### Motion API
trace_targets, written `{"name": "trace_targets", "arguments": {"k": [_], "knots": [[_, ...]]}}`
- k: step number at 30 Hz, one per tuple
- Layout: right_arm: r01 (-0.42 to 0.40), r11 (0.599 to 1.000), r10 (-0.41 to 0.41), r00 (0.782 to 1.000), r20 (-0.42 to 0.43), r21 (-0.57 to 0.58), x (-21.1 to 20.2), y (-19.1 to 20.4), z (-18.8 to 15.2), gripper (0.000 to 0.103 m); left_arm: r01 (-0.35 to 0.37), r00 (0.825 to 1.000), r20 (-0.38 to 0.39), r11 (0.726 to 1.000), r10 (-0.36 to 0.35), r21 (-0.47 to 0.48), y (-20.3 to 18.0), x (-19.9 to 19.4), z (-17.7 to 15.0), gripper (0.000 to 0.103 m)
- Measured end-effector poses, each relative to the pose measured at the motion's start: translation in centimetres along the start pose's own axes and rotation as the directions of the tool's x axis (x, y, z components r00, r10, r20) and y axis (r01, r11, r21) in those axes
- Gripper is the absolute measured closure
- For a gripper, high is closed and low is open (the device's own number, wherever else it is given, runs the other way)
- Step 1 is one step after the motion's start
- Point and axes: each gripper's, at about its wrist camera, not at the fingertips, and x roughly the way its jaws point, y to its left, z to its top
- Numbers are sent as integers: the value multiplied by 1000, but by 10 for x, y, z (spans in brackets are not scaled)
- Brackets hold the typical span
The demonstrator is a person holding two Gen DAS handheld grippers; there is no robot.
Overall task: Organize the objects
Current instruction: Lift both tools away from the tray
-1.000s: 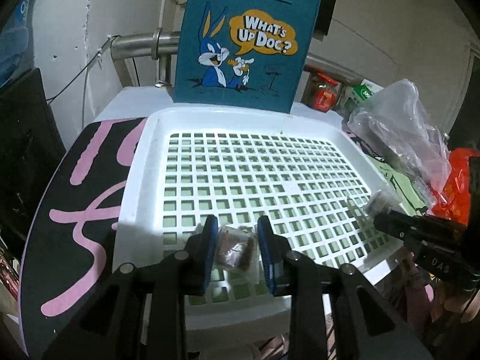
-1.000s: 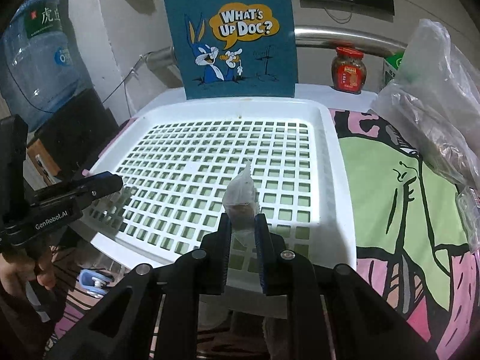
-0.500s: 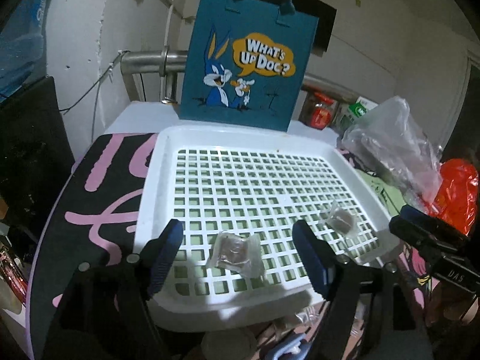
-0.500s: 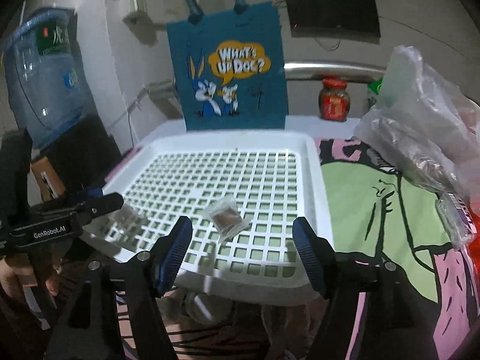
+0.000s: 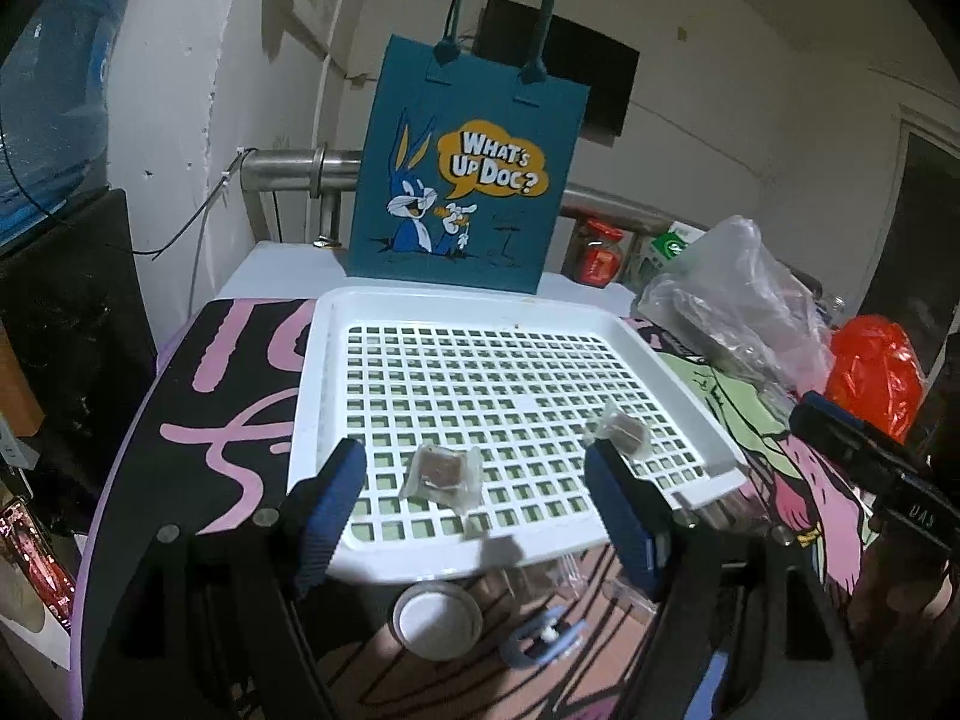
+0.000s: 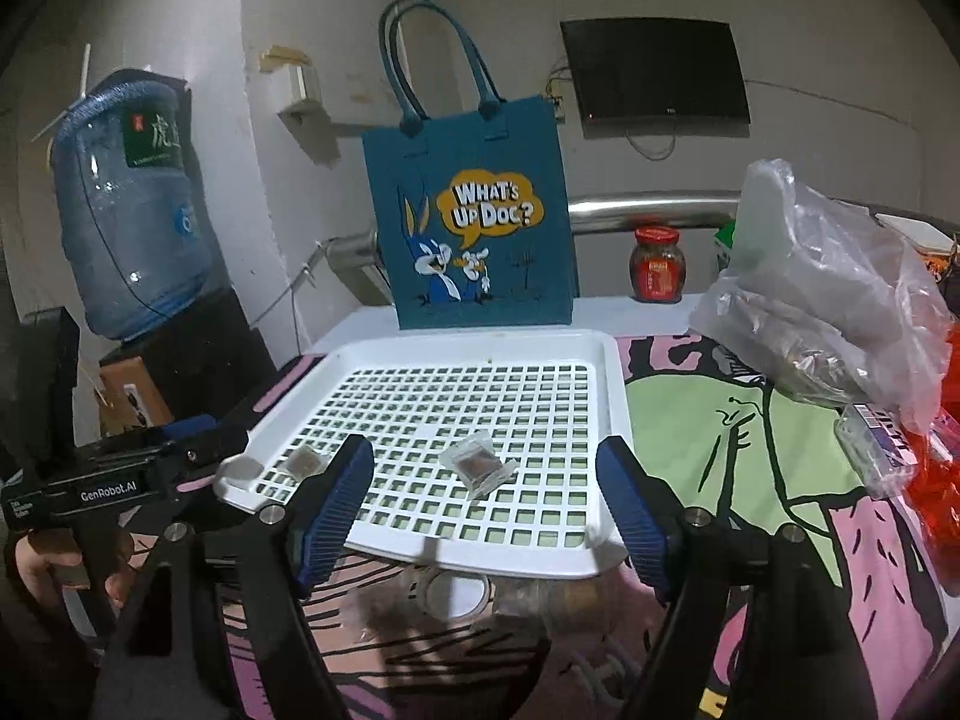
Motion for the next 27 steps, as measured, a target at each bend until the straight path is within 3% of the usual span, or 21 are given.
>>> {"name": "trace_targets", "arguments": {"k": [8, 27], "knots": [[4, 1000, -3, 999, 32, -8, -24, -8, -11, 25, -4, 1000, -14, 1000, 4, 16, -1, -6, -15, 27], [55, 998, -56, 998, -20, -8, -34, -36, -36, 25, -20, 994, -108, 997, 29, 80, -6, -4, -50, 27]]}}
